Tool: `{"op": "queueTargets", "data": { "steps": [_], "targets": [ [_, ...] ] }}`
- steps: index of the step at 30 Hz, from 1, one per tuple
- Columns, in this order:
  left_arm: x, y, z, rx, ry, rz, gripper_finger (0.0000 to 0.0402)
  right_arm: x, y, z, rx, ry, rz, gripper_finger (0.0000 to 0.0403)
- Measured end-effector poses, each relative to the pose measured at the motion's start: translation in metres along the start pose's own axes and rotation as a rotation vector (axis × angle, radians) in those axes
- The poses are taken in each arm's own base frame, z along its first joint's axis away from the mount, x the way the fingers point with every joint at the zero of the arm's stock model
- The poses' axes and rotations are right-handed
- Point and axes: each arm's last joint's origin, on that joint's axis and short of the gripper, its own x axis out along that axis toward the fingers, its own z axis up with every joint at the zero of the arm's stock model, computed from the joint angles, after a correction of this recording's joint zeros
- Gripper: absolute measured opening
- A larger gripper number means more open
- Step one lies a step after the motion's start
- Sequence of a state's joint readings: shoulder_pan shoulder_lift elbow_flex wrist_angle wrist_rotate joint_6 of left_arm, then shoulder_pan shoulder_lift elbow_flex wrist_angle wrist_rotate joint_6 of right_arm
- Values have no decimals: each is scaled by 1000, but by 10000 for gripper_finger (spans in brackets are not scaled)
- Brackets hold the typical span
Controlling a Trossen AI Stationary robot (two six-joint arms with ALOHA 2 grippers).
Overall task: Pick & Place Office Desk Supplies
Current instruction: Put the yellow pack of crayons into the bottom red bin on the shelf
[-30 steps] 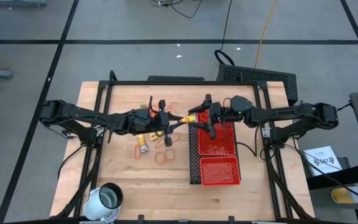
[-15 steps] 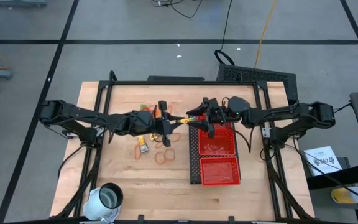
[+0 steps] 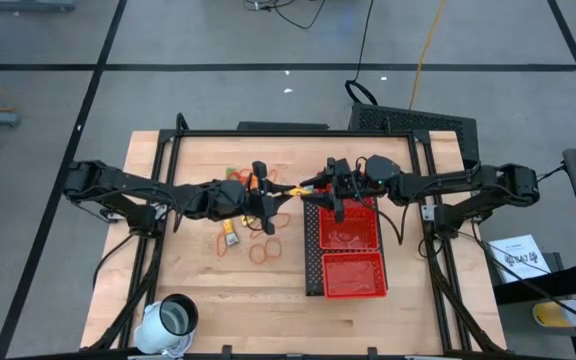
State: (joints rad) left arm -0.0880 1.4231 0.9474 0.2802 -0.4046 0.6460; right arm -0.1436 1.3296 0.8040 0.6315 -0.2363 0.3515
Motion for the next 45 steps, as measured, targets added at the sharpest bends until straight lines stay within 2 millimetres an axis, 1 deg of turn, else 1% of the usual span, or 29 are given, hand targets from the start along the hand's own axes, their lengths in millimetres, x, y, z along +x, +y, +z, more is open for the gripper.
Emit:
{"op": "queueTargets", "data": {
  "steps": [4, 9, 12, 14, 16, 19, 23, 27, 32, 37, 41, 45],
  "targets": [
    [0, 0, 0, -3, 2, 2, 65, 0, 0, 0, -1, -3, -4, 152],
    [-1, -1, 1, -54, 1, 0, 66, 0, 0, 1, -41, -8, 0, 112],
    [-2, -3, 2, -83, -3, 3, 67, 0, 0, 1, -67, -9, 4, 97],
    [-3, -4, 4, -125, -3, 18, 77, 0, 0, 2, -85, -14, 7, 95],
    [-4, -6, 6, -168, 6, 43, 97, 0, 1, 2, -107, -16, 7, 96],
    [-8, -8, 10, -206, 14, 87, 141, 0, 1, 2, -147, -18, 9, 96],
    [-14, -11, 20, -268, -45, 88, 195, -4, 3, 6, -193, -27, 12, 95],
    [-24, -15, 29, -260, -71, 99, 232, -12, 10, 13, -216, -24, 53, 94],
    [-35, -9, 34, -272, -24, 211, 255, -33, 28, 25, -223, 21, 166, 94],
    [-41, 2, 31, -309, -5, 227, 253, -60, 61, 29, -307, 69, 275, 94],
    [-38, 7, 14, -365, -2, 192, 244, -78, 88, 26, -353, 101, 341, 93],
    [-34, 11, -12, -449, 2, 166, 232, -93, 109, 15, -398, 177, 294, 93]
  ]
}}
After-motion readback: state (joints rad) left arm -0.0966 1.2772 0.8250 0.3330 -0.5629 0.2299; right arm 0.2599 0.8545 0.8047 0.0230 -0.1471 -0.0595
